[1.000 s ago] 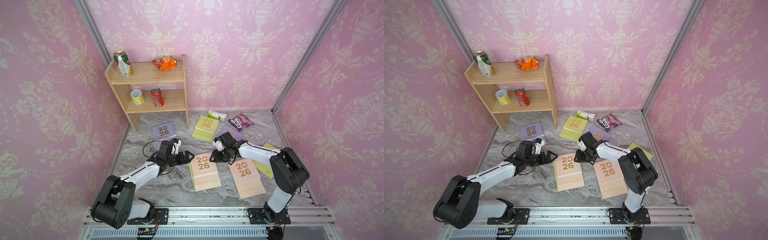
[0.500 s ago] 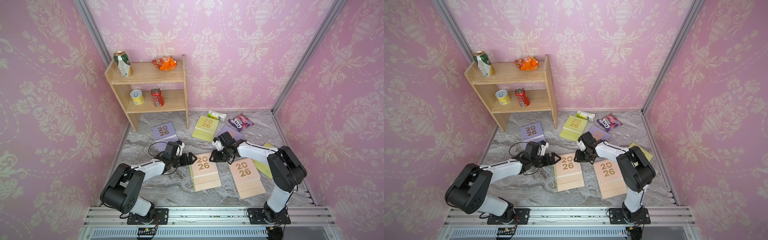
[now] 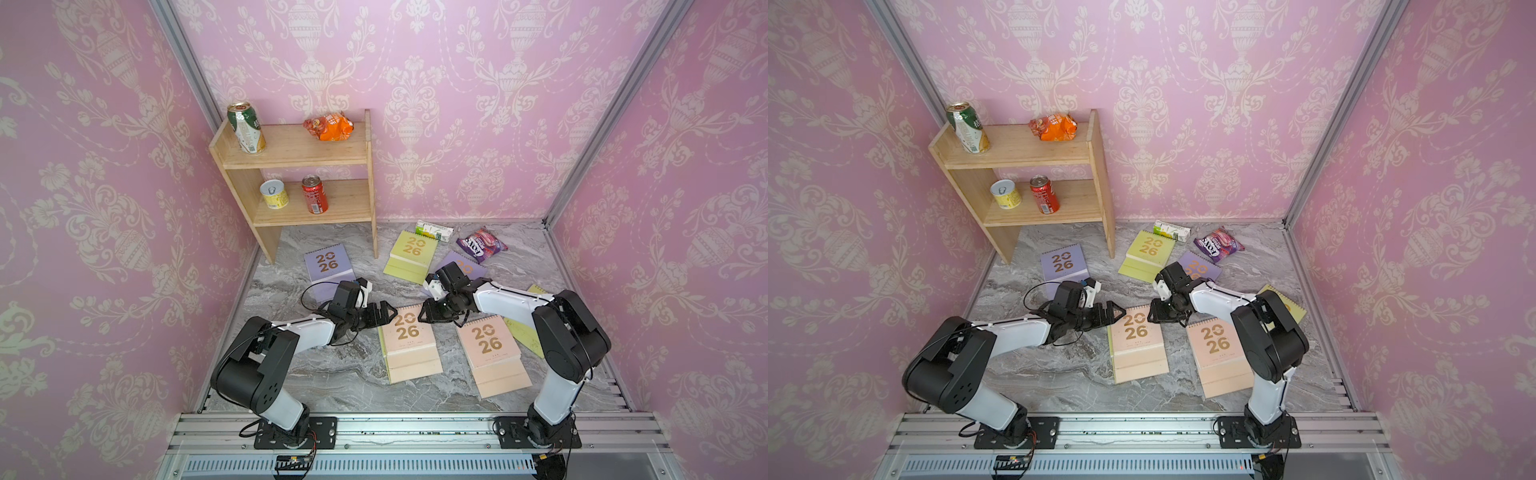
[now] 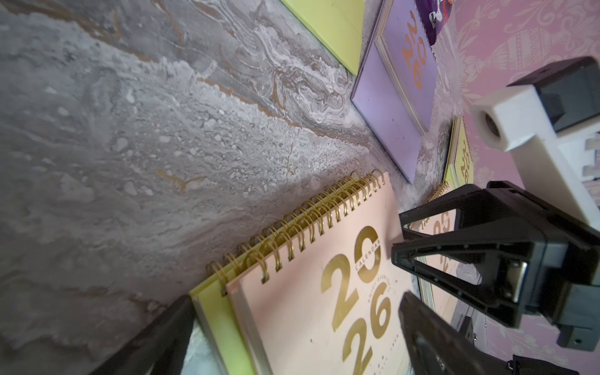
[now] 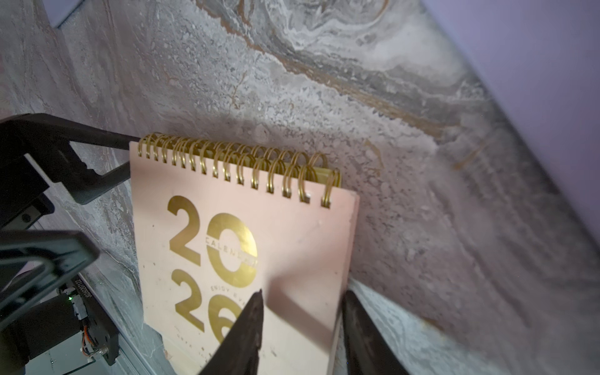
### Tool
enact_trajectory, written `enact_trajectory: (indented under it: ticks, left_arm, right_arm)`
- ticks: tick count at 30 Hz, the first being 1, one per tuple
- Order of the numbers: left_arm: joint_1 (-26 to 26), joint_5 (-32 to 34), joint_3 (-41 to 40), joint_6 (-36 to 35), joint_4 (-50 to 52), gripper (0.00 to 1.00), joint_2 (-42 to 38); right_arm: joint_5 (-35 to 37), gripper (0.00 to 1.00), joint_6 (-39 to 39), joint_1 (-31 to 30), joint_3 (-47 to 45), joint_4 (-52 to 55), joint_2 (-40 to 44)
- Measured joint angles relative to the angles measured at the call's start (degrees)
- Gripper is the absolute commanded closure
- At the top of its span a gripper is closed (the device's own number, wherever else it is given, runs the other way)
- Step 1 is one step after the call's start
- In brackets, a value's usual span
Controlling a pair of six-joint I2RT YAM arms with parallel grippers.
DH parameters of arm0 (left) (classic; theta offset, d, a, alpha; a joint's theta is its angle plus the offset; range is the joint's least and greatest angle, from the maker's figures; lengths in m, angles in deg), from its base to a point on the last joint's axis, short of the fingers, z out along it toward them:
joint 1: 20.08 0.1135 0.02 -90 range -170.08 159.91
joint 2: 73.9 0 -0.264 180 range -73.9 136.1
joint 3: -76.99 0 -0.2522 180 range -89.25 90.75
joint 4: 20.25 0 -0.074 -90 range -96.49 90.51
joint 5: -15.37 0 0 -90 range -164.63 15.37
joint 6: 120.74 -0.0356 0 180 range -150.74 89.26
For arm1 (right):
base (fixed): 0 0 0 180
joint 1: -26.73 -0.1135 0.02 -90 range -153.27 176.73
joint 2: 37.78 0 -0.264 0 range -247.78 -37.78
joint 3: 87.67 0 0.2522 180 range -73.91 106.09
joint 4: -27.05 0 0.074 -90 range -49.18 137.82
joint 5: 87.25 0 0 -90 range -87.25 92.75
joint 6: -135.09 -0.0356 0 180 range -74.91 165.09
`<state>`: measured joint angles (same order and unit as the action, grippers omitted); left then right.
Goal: Stack the calendars
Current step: Place the calendar at the calendar, then adjust the calendar at the calendar.
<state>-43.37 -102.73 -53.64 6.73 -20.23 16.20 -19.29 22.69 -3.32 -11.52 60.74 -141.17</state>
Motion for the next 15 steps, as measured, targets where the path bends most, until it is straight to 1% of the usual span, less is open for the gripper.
enact_trajectory:
  ticks: [15]
  left_arm:
    - [-0.2, 0.0, 0.7, 0.6, -0.4, 0.01, 0.8]
  right_arm:
    - [0.0, 0.58, 0.6, 0.1, 0.3, 0.2, -0.4]
